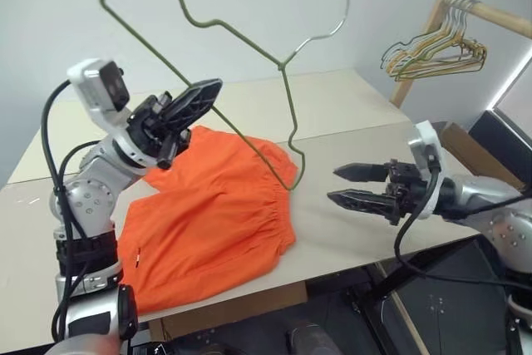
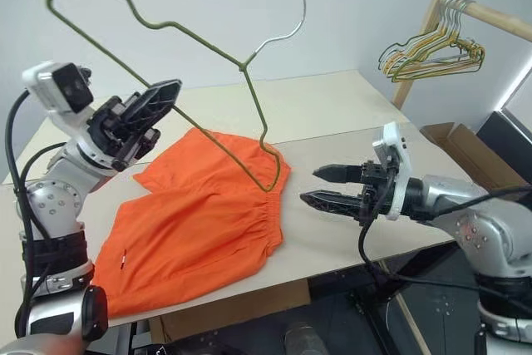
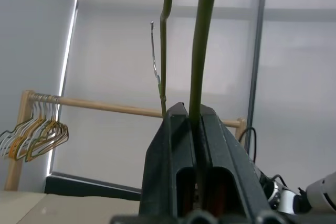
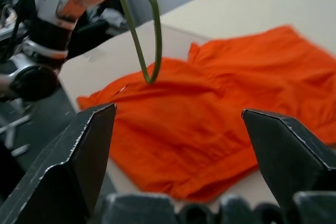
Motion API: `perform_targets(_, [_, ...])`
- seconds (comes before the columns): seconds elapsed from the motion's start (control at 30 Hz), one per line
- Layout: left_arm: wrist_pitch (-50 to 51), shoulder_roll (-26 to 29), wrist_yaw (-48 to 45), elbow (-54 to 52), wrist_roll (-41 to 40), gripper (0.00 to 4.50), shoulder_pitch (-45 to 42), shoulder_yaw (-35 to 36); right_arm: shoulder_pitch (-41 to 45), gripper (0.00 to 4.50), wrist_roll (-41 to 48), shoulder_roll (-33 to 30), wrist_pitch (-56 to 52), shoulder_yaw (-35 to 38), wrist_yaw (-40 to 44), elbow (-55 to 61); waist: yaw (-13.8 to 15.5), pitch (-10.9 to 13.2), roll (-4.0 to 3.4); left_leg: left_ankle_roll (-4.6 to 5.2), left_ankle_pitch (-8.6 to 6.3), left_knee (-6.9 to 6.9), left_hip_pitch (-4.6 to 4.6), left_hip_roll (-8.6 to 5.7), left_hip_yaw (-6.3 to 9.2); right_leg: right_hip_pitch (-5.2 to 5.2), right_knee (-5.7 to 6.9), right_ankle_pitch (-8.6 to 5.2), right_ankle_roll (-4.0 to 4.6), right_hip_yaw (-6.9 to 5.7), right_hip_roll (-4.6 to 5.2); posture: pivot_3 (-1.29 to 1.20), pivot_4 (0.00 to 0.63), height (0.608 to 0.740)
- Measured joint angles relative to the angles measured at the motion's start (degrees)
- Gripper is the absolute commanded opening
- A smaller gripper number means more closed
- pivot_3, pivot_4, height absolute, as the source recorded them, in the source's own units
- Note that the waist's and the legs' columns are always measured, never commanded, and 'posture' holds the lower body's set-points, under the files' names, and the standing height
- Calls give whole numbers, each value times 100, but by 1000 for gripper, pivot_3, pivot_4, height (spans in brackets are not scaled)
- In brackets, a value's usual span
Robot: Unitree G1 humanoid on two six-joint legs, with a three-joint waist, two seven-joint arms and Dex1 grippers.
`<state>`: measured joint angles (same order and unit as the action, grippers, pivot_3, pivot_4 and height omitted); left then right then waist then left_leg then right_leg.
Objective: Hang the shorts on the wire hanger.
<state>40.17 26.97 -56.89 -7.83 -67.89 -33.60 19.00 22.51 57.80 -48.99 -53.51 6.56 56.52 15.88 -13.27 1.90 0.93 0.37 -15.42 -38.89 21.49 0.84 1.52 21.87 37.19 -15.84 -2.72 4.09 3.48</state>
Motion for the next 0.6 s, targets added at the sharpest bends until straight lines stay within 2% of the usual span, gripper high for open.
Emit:
perform_targets(0.2, [-25,-152,-224,23,-177,0,-102,-1,749,4468,528,518,-910,-185,194,-838,7,0,0,0,0,-3,3,-1,1,-1,-2,5,-7,1,5,-216,0,740])
perform_targets(0.37, [-54,-252,-251,27,-140,0,-105,-70,1119,4468,507,857,-1125,-393,20,-869,18,0,0,0,0,-5,9,-1,2,2,-1,7,-10,1,8,-207,0,740])
perform_targets(0.6, [-243,-339,-319,166,142,0,-249,-264,1342,4468,383,1018,-1200,-565,-89,-793,94,0,0,0,0,-10,22,-3,2,12,-1,10,-15,2,11,-219,0,740])
